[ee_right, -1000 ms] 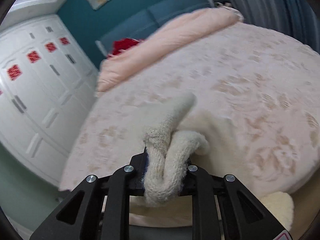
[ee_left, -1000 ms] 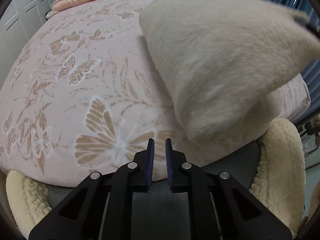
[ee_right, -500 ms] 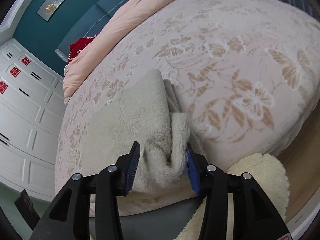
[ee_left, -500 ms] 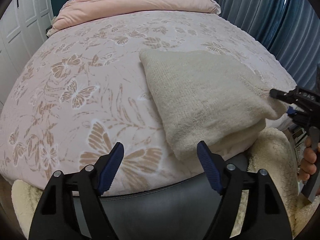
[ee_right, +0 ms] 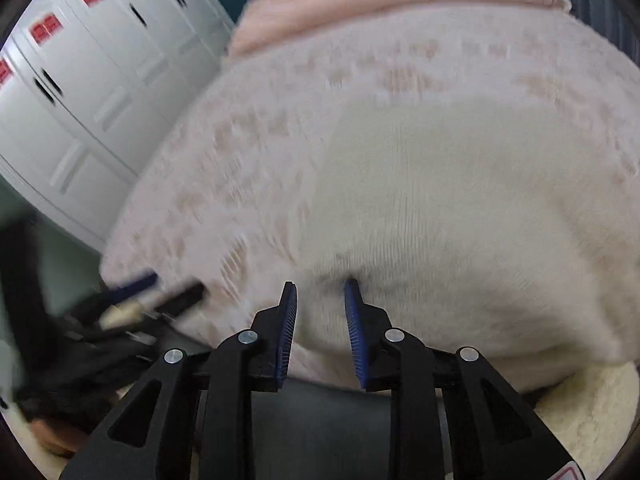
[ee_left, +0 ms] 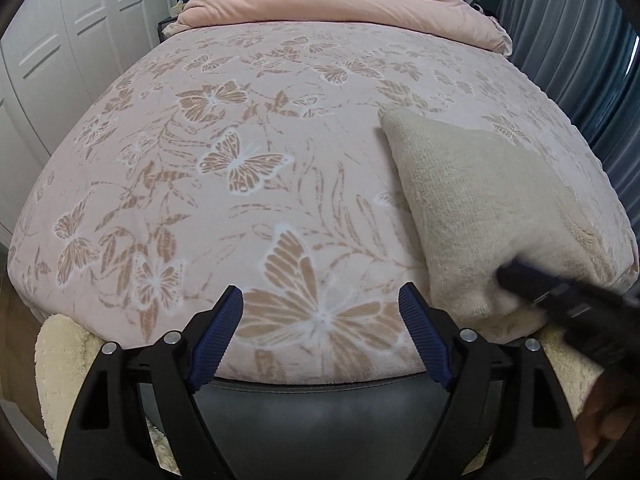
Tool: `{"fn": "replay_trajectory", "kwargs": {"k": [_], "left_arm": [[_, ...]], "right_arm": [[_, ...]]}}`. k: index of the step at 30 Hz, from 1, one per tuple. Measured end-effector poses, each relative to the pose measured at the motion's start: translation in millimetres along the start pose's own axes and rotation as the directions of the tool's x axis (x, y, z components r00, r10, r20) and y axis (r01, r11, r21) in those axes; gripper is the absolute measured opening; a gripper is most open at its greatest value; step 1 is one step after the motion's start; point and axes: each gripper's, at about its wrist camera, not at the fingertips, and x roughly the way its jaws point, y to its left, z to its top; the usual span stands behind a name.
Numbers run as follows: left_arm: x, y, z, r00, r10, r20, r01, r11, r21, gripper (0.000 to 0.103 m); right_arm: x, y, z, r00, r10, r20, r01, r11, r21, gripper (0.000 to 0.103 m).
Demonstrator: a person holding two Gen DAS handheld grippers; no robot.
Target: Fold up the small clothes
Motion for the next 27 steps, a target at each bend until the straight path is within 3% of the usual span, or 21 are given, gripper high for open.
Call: {"fn": "replay_trajectory", "kwargs": {"k": [1,2,3,4,7,9,11,13,14,15,17,21,22,24,25,27], "left_arm": [[-1.1,-0.5,0.1,1.0,-0.004,0.001,0.004,1.0,0.006,0.079],[-2.7,-1.5,0.1,1.0,-0.009,0.006,0.009,1.0,0.011,0.079],[-4.4,-2.6,0.3,1.0,-0.013,0.011,0.013,1.0,0.015,0.081],[-6.1,-4.1,0.4,1.0,-0.02,0.017,0.02,1.0,0.02,0.083],[-6.8,-12.3,2.3,0.999,-0.038,0.023,0.037,0.998,0.045,0.084],[-5.2,-19.9,4.4,0.999,-0.046,0.017,0.045,0.997,0.057,0.084],[-5.5,-27.6,6.3,0.998,-0.059,0.014,0.058,0.996,0.069,0.085],[-7.1,-34.2,7.6,0.998,-0.064,0.023,0.062,0.995,0.083,0.088],[-7.2,-37.5,8.4,0.997,-0.066,0.027,0.063,0.994,0.089,0.088],[-6.6,-41.4,9.6,0.997,-0.068,0.028,0.066,0.993,0.094,0.088],[-2.9,-51.2,12.4,0.996,-0.082,0.018,0.08,0.991,0.106,0.088],[6.0,-76.6,16.9,0.991,-0.129,-0.017,0.13,0.981,0.14,0.088],[10.3,-83.9,17.2,0.991,-0.127,-0.03,0.13,0.978,0.161,0.088],[20.3,-95.1,15.5,0.994,-0.094,-0.052,0.102,0.976,0.194,0.088],[25.1,-98.9,14.2,0.995,-0.074,-0.062,0.085,0.975,0.207,0.088],[31.7,-101.4,10.7,0.996,-0.045,-0.076,0.061,0.974,0.219,0.088]], "right_arm": [[22.2,-8.8,-13.7,0.998,-0.002,-0.067,0.003,1.0,0.027,0.018],[31.4,-27.9,-31.8,0.989,0.09,-0.115,-0.073,0.987,0.143,0.017],[31.9,-35.0,-36.0,0.986,0.055,-0.157,-0.026,0.983,0.181,0.014],[23.7,-40.5,-38.8,0.989,0.035,-0.145,-0.005,0.98,0.201,0.014],[-29.5,-55.9,-33.2,0.992,0.124,0.012,-0.124,0.964,0.236,0.015],[-71.8,-66.6,-23.3,0.99,0.09,0.112,-0.111,0.972,0.207,0.016],[-107.1,-85.6,-11.3,0.98,0.027,0.195,-0.071,0.972,0.222,0.025],[-135.1,-111.4,-4.7,0.959,-0.051,0.279,-0.034,0.956,0.29,0.05],[-143.8,-124.5,-3.9,0.947,-0.088,0.31,-0.02,0.945,0.327,0.055],[-146.0,-136.0,-2.6,0.941,-0.116,0.317,-0.006,0.933,0.36,0.06],[-134.8,-152.6,-1.9,0.953,-0.131,0.273,0.01,0.914,0.405,0.061],[-88.8,-168.5,-1.5,0.987,-0.058,0.15,-0.01,0.911,0.412,0.066],[-80.5,-164.8,-0.3,0.99,-0.04,0.135,-0.018,0.916,0.401,0.056],[-82.0,-151.6,8.7,0.989,0.012,0.149,-0.068,0.924,0.376,0.02],[-96.4,-144.1,13.9,0.973,0.082,0.214,-0.155,0.924,0.35,0.019],[-130.5,-133.5,18.6,0.905,0.25,0.344,-0.353,0.892,0.281,0.018]]}}
